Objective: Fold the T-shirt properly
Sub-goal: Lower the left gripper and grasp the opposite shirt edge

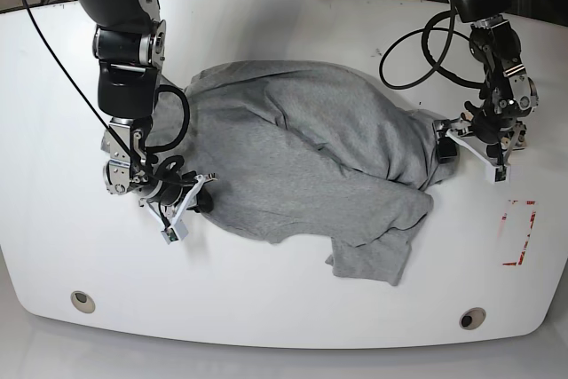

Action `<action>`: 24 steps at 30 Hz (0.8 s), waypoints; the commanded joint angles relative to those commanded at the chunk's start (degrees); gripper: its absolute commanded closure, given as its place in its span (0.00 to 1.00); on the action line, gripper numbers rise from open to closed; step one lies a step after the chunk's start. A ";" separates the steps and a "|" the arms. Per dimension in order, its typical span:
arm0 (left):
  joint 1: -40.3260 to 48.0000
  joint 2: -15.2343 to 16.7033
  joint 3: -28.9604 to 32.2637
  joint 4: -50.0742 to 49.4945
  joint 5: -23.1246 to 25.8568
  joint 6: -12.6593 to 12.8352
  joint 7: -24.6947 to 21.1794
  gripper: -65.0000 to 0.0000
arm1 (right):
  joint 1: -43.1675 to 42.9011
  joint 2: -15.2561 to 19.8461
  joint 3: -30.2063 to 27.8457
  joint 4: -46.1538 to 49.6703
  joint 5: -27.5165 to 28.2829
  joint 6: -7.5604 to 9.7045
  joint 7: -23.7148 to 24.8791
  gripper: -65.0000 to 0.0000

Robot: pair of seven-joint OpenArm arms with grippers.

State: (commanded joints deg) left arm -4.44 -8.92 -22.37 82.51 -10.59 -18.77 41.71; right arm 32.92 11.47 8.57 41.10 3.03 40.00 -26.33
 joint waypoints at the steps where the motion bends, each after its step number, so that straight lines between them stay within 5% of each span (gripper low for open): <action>1: 0.00 0.00 0.97 0.00 -0.09 0.00 0.00 0.00 | 0.00 0.00 0.00 0.00 0.00 0.00 0.00 1.00; 17: 0.00 1.93 4.75 -3.08 -0.09 -0.09 1.23 0.01 | -0.35 -0.09 0.00 1.93 0.09 0.00 0.09 1.00; 24: -1.41 1.93 4.75 -4.92 -0.09 -0.09 1.23 0.46 | -1.67 -0.09 0.00 4.22 0.09 0.00 -0.18 1.00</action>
State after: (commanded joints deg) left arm -5.85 -6.99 -17.63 77.58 -10.68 -18.86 42.95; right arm 31.25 11.38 8.57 45.32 3.12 40.00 -26.51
